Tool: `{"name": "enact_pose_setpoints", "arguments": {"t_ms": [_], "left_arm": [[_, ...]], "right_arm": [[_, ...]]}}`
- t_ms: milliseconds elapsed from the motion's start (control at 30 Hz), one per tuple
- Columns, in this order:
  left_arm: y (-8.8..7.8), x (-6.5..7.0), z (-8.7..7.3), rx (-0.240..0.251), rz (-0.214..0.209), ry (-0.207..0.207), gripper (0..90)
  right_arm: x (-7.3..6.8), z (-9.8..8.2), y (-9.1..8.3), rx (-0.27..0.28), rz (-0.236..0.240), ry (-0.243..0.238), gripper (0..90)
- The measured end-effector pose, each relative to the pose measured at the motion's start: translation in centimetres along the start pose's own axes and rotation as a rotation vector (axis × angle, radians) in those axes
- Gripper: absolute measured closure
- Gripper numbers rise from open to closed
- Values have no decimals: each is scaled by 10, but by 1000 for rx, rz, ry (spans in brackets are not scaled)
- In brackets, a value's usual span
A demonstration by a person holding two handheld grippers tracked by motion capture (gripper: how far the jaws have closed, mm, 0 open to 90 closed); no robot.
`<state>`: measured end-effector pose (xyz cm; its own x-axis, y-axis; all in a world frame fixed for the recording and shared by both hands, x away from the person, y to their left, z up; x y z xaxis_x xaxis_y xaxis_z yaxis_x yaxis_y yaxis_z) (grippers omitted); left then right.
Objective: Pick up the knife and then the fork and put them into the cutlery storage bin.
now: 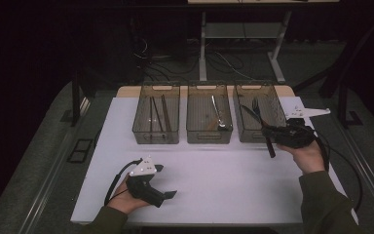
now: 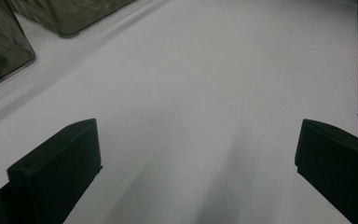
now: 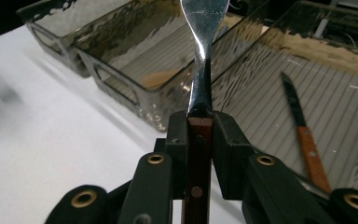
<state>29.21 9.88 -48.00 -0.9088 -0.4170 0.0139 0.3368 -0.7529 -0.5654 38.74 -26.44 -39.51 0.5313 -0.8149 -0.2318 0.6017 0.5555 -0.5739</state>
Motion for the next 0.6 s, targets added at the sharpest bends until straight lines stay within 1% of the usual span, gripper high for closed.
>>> {"name": "enact_pose_setpoints", "arguments": {"t_ms": [100, 133, 233, 367, 400, 467, 600], "left_arm": [[1, 1, 0, -6, -4, 3, 0], [1, 1, 0, -4, -5, 2, 0], [0, 1, 1, 6, -4, -4, 0], [0, 1, 1, 2, -1, 1, 0], [0, 1, 1, 3, 3, 1, 0], [0, 0, 1, 4, 10, 1, 0], [0, 0, 1, 5, 15, -2, 0]], "right_arm": [[5, 9, -1, 15, -10, 2, 771], [7, 13, -2, 11, -16, 8, 771], [12, 22, -2, 20, -39, 4, 771], [19, 37, -3, 43, -55, 19, 771], [22, 41, -2, 47, -59, 18, 771], [27, 47, 0, 52, -81, 25, 771], [38, 57, 5, 65, -105, 48, 771]]}}
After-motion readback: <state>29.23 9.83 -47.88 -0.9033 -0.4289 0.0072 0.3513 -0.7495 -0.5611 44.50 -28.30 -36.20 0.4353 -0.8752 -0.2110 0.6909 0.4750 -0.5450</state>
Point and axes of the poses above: each handheld gripper's, and its own axes: y roughly forward along the jaws, z roughly out of its top, x roughly to its right, the point moved 7 cm from there along y, roughly forward along the jaws, and after that the axes turned 8 degrees about y, right-handed, at the moved point
